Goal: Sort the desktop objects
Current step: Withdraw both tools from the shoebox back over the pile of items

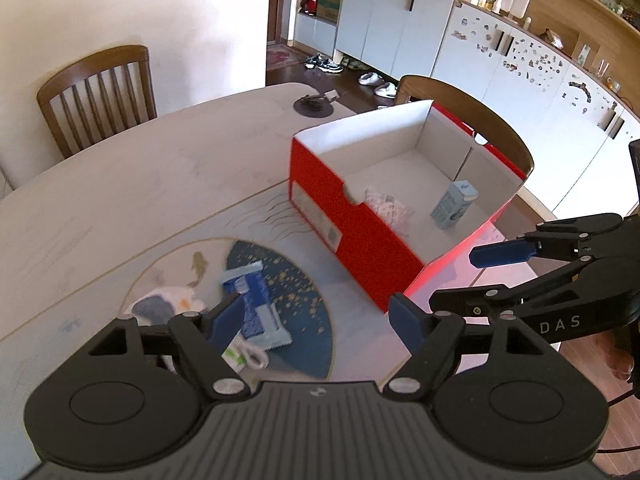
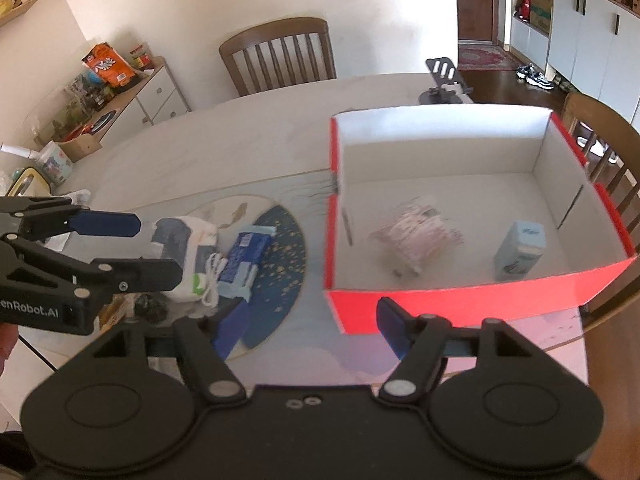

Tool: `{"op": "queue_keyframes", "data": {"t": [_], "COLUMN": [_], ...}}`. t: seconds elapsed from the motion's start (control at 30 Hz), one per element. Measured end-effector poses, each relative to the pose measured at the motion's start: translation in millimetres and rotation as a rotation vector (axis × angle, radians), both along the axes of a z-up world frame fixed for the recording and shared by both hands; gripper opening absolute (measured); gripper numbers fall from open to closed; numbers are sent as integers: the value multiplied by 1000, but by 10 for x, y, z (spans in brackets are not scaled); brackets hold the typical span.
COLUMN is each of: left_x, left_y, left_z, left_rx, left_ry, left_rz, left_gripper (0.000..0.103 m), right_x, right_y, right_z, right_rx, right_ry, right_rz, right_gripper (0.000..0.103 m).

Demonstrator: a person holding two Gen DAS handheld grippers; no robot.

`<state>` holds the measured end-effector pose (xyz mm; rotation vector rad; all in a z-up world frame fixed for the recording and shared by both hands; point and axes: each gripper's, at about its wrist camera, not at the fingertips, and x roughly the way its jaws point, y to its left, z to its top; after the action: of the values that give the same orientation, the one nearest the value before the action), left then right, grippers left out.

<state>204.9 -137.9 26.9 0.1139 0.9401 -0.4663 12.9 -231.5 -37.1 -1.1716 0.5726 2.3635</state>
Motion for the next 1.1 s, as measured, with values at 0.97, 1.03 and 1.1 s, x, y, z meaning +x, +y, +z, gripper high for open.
{"op": "queue_keyframes", "data": {"t": [0.97, 1.03, 1.1], "left_x": [-528, -560, -586], "left_y": [1297, 1356, 1426], "left_z": [-232, -264, -308], "left_rx": [15, 26, 36], "left_ry": [-4, -15, -17], "left_rz": [147, 147, 154], "left_gripper": [103, 103, 103], "right_x": [-437, -467, -497], "right_y": [-1298, -1348, -1389], "right_z": [-184, -207, -238], "right_rx": [3, 7, 11], "right_ry": [3, 5, 2], "right_rz": [211, 222, 229], "right_gripper": [86, 88, 89]}}
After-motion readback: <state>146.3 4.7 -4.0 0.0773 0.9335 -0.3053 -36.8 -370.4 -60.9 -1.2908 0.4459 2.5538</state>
